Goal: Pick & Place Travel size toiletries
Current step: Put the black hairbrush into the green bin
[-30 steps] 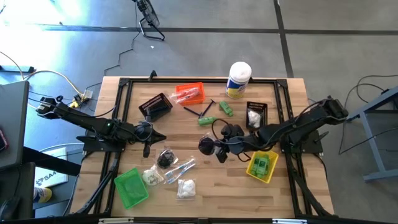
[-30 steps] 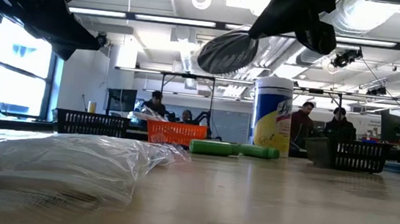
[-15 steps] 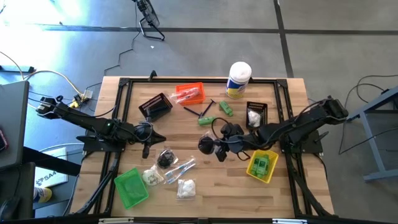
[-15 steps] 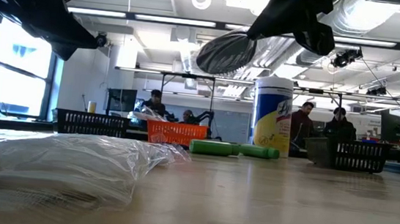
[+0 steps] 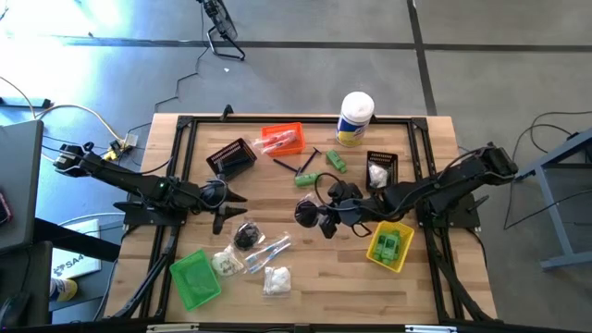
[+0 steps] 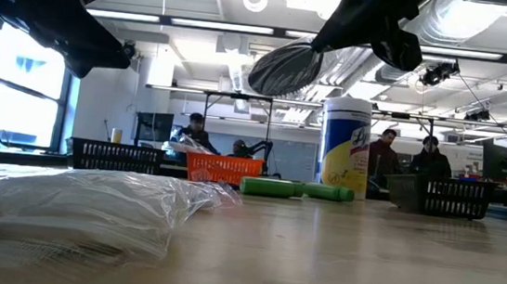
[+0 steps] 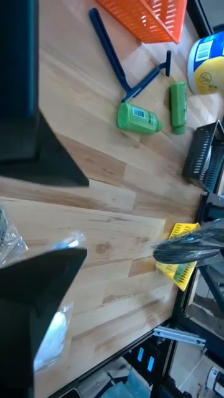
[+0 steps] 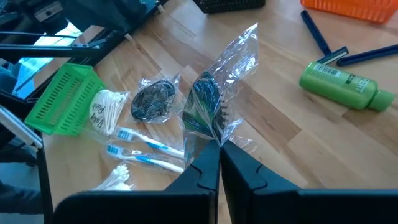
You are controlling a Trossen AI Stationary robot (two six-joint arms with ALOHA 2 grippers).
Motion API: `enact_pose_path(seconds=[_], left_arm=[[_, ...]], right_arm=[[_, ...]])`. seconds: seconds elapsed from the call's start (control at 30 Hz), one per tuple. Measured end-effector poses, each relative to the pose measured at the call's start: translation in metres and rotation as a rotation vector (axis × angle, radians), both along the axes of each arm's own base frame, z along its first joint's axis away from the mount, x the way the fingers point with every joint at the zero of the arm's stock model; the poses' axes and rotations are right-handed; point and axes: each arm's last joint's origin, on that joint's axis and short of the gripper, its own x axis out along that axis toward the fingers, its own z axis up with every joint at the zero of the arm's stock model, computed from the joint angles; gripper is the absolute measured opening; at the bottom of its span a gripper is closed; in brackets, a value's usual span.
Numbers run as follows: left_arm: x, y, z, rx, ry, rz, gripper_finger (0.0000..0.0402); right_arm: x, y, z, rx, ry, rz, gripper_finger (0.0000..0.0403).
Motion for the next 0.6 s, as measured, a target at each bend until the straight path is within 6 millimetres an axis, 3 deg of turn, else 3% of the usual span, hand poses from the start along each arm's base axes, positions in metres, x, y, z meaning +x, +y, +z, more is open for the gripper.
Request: enact_pose_path(seconds=[0.3,0.6], left_arm=[[0.0,-0.0003,0.0001,-0.08,-0.004,0.015,0.0293],[0.0021,-0.001,0.0082,-0.133,-0.088,0.013,0.0324]], right_arm=[[0.0,0.0,0.0,-0.003,0.0,0.001,0.0004],[0.0012,0.0006,0.0015,0.001,-0.018,0.006,0.0004]])
